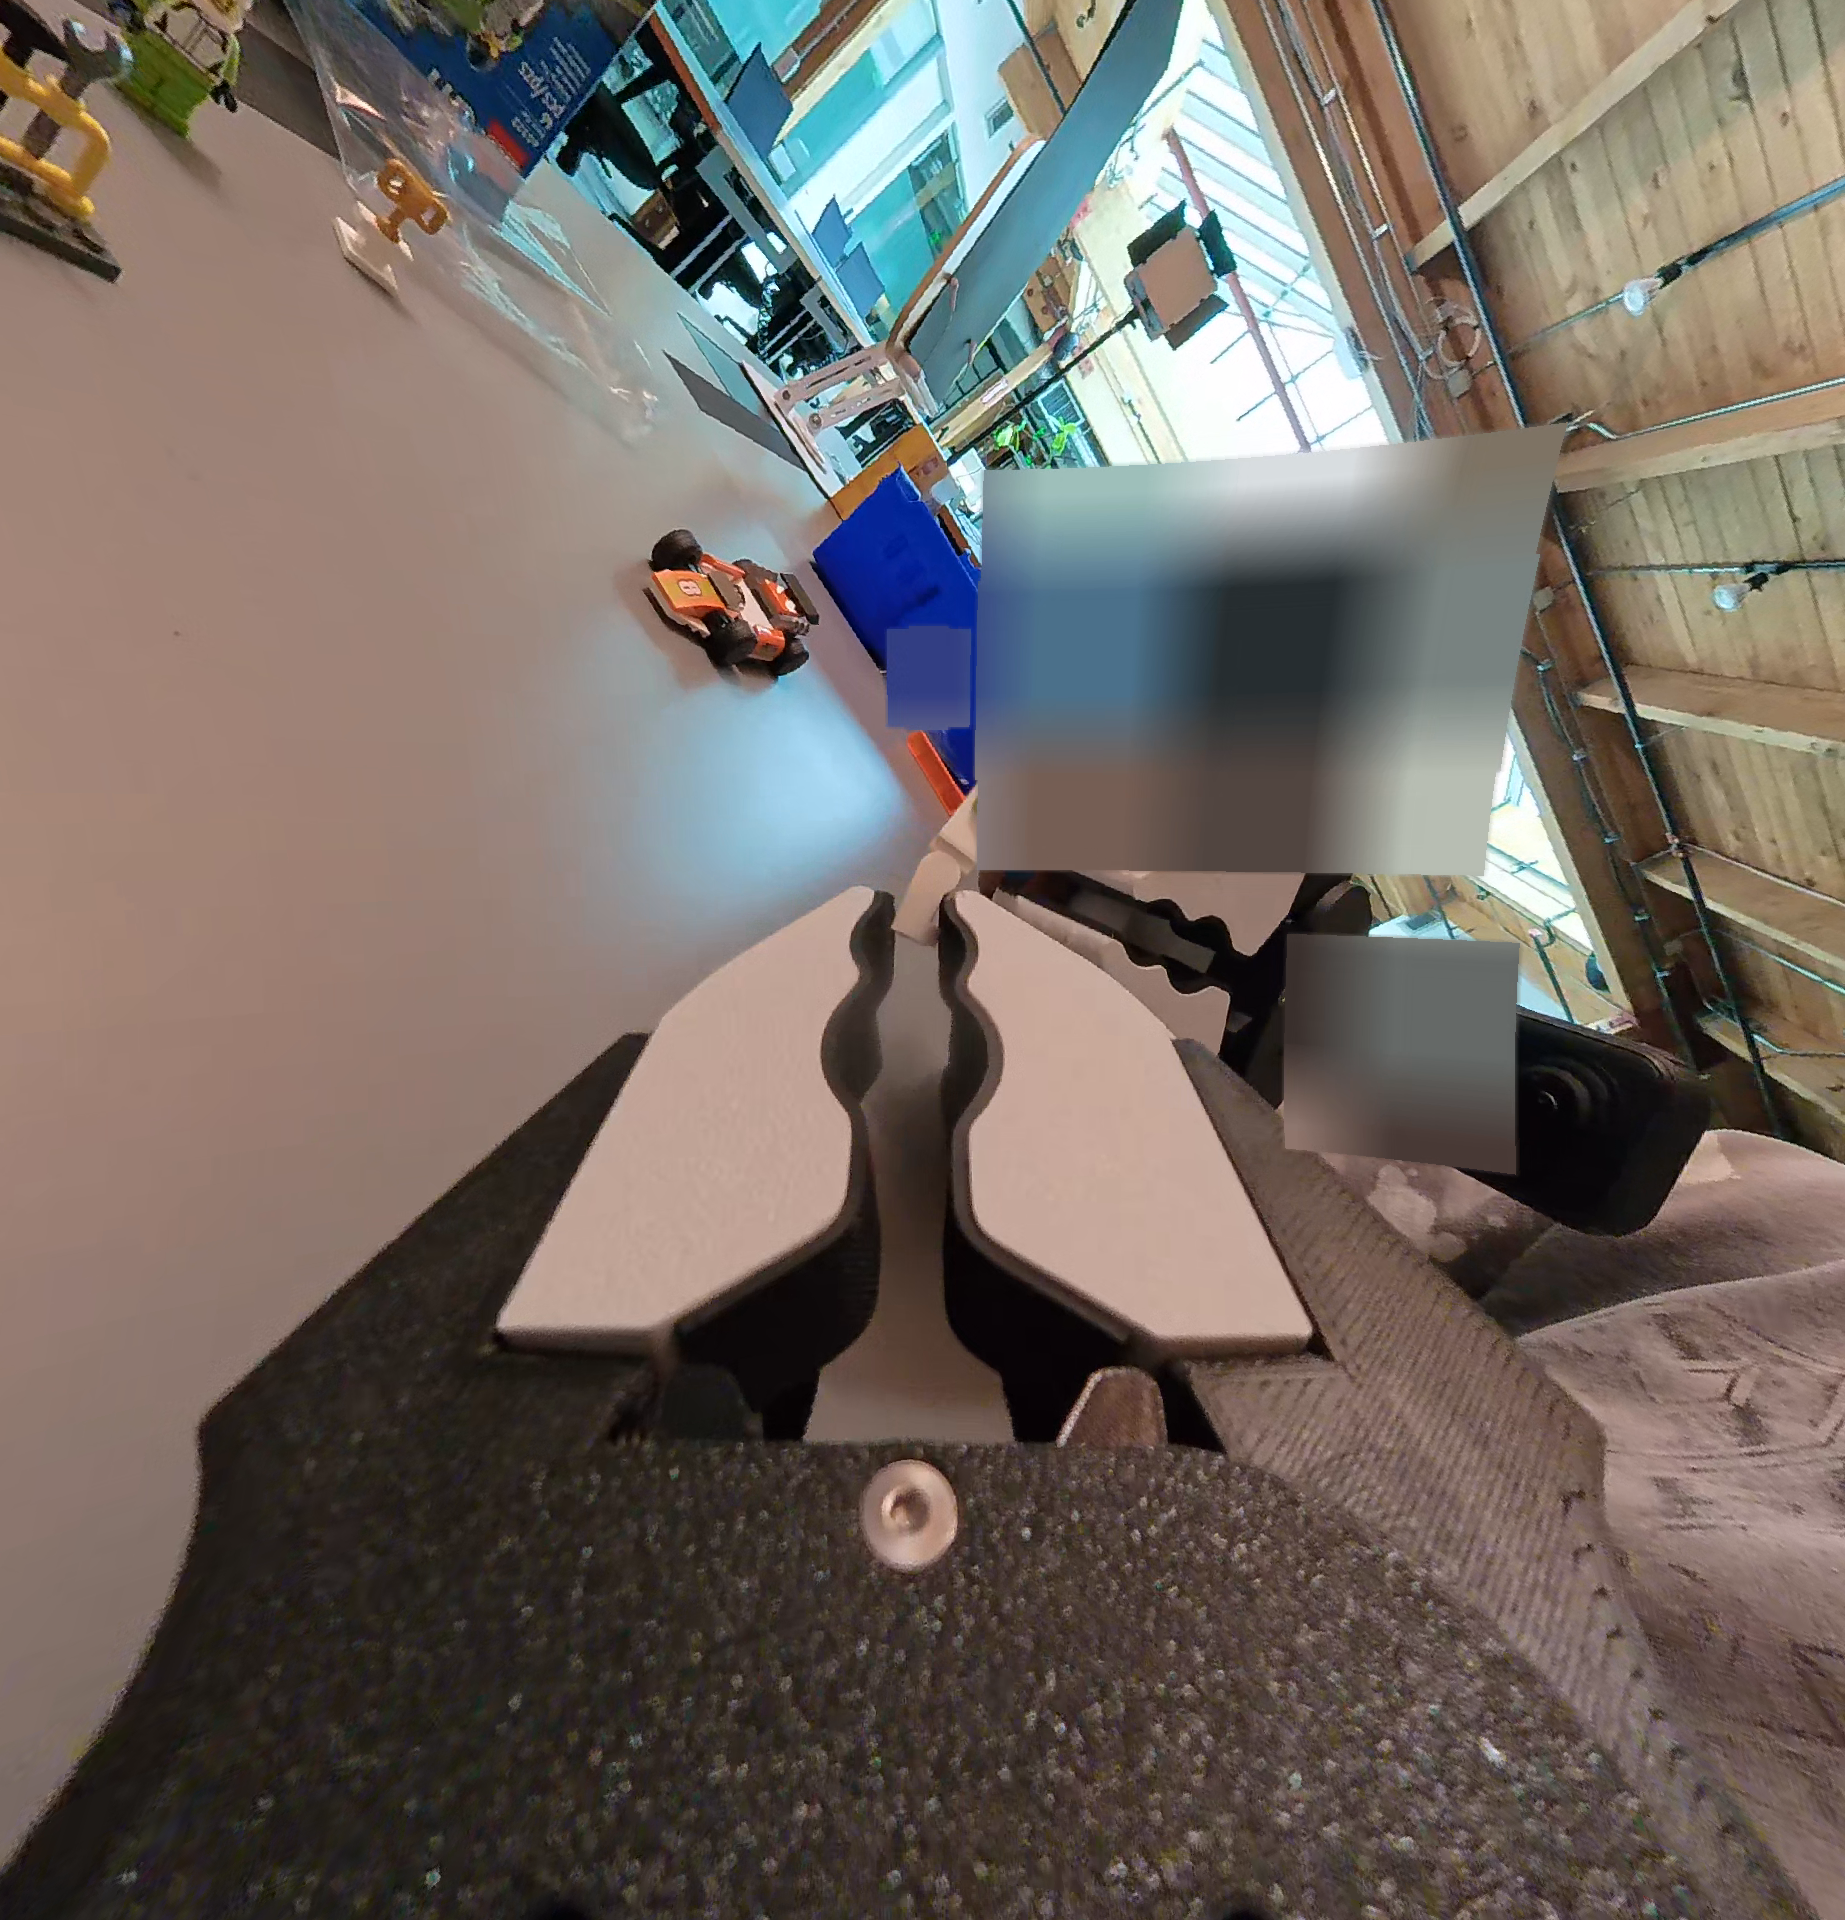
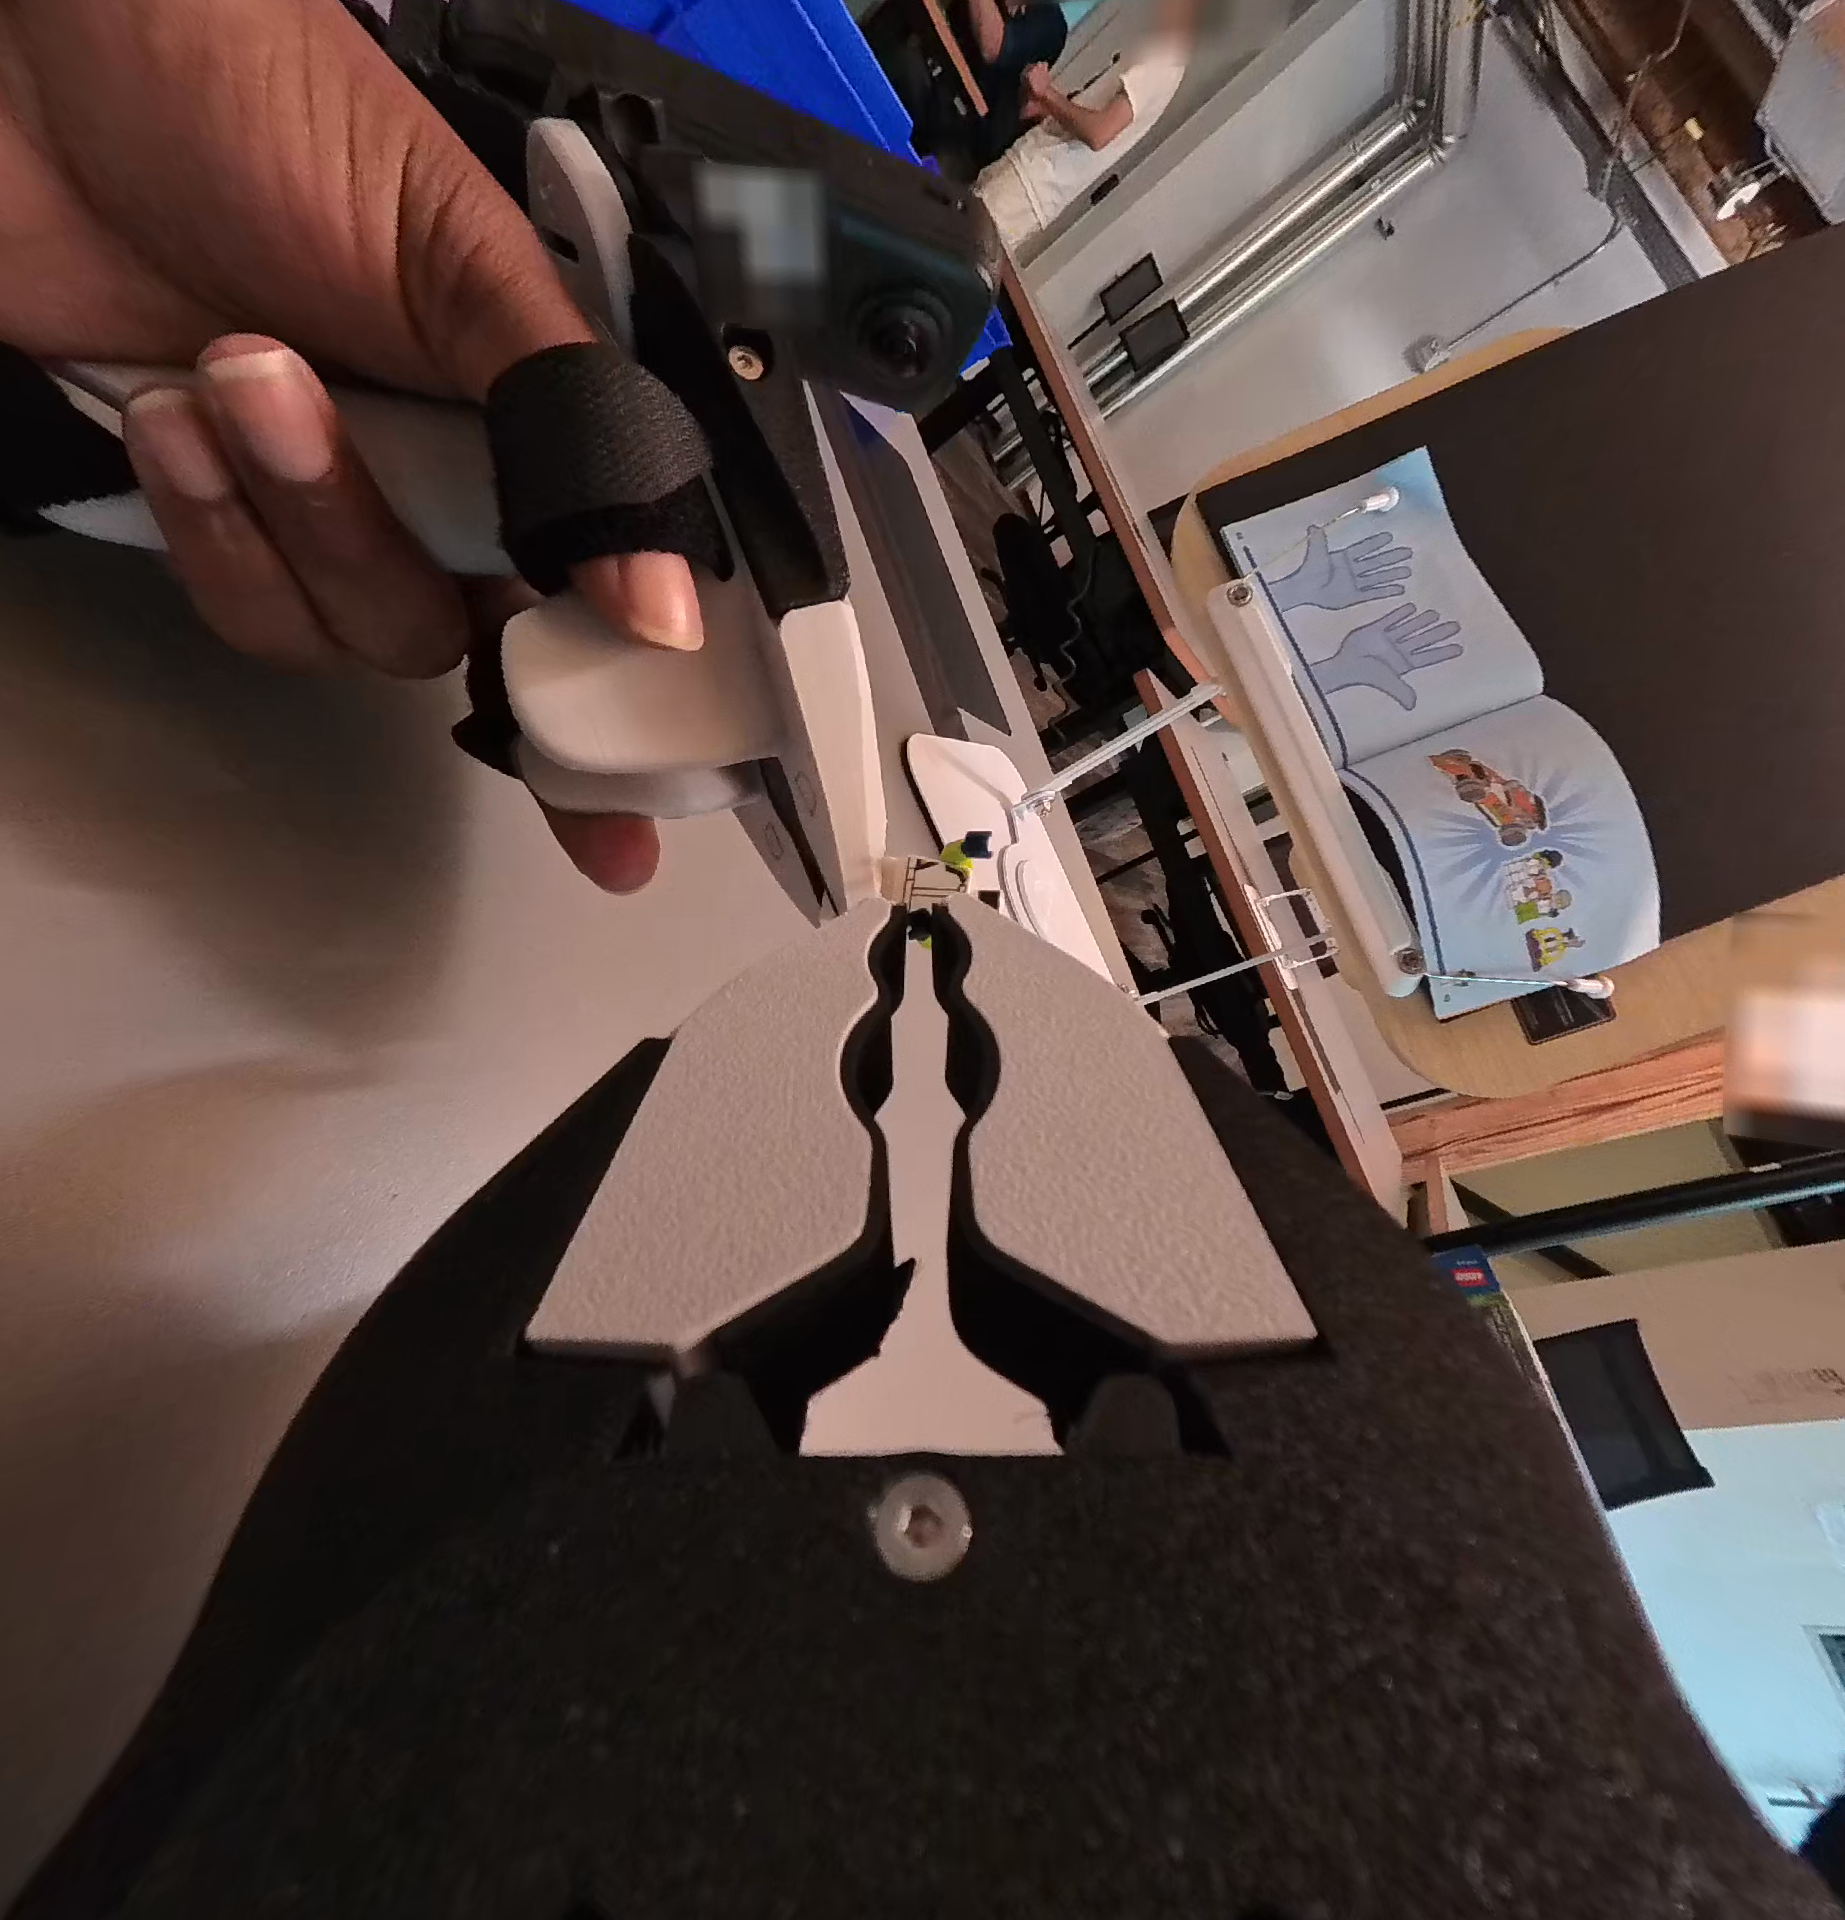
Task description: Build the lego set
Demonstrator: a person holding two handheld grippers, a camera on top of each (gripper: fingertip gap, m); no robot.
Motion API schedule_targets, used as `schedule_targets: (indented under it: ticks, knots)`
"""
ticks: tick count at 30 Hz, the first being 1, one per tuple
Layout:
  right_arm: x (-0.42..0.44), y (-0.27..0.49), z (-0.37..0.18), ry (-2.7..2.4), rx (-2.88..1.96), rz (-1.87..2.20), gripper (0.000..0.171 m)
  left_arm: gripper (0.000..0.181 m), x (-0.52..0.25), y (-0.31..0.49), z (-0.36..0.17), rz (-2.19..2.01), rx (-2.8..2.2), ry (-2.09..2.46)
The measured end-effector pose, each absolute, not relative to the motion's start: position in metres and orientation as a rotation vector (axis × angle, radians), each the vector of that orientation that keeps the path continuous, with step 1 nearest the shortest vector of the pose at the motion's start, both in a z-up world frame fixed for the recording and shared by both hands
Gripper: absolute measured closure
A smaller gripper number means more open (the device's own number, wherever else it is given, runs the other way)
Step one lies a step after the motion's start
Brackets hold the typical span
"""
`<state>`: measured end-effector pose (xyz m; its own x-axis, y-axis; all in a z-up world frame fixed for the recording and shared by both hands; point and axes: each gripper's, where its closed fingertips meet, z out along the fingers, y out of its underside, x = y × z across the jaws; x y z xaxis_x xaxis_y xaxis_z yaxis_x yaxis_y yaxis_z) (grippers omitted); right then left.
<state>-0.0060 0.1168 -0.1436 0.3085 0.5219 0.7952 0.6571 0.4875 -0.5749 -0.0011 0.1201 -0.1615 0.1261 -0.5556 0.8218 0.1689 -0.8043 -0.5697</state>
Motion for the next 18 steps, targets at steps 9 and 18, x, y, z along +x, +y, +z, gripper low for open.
schedule_targets:
  ticks: [9,18]
  knots:
    - [-0.0058,0.1167,-0.1406,-1.284,-1.207,0.003,0.167,0.173,-0.0012,0.1198,-0.1588,-1.726,-1.847,0.396]
    - [-0.0065,0.1169,-0.1401,-1.231,-1.27,0.103,0.167,0.173,-0.0029,0.1211,-0.1589,-1.71,-1.836,0.41]
